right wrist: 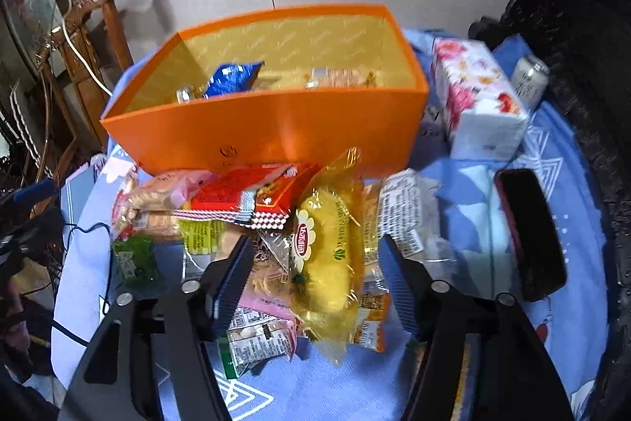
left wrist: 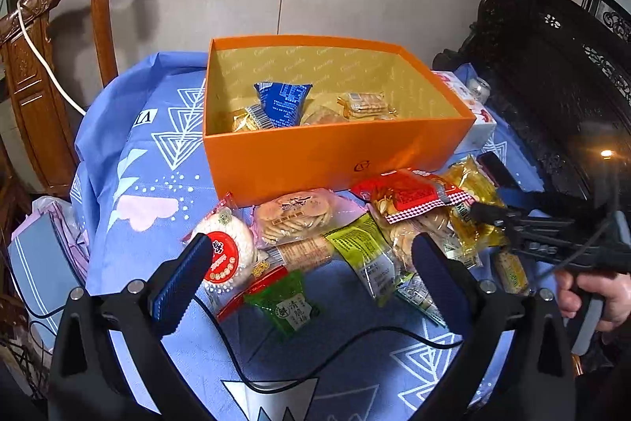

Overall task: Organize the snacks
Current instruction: 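Grasp a red-white snack pack with the left tool while the right tool grasps a yellow bag, then lift the red-white pack and yellow bag over the orange box and release both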

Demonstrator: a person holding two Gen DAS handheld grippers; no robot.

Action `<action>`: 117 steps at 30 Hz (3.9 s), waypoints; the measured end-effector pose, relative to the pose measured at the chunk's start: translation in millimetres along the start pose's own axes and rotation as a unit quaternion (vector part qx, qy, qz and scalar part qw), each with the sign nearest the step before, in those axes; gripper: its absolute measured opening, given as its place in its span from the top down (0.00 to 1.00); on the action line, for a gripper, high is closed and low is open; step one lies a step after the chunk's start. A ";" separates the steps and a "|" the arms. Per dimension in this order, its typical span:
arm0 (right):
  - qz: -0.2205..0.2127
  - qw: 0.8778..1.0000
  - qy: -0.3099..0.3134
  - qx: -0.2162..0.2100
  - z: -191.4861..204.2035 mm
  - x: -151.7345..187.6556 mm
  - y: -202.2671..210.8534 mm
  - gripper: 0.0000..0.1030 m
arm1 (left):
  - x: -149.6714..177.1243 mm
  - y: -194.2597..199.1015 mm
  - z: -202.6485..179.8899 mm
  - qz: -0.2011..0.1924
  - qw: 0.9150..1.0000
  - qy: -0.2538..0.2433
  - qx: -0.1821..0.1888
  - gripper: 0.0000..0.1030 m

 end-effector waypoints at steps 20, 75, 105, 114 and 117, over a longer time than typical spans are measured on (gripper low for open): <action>0.036 0.995 -0.078 -0.056 -31.3 17.7 7.7 0.67 | -20.5 -43.5 -68.3 -0.048 0.989 -0.141 0.001 0.04; 0.005 0.993 -0.066 -0.094 -33.3 11.7 43.6 0.66 | -13.4 -33.9 -87.9 -0.089 0.980 -0.167 0.058 0.83; -0.160 0.982 0.028 -0.092 11.4 -178.0 75.5 0.16 | -196.5 23.7 -21.9 -0.222 0.971 -0.085 -0.012 0.11; -0.134 0.988 0.009 -0.074 -15.2 -119.9 81.4 0.16 | -146.3 35.0 7.1 -0.199 0.979 -0.012 -0.047 0.04; -0.096 0.994 -0.005 -0.054 -31.7 -82.5 77.9 0.16 | -114.5 31.3 12.3 -0.170 0.984 0.004 -0.048 0.04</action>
Point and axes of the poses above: each gripper's, at about its wrist camera, not at the fingertips, and y roughly against the way its jaws point, z to its left, x to its underside, the point moved 1 cm from there along -y, roughly the way its jaws point, and after that the axes turned 1 degree about z, right-handed, at the moved point
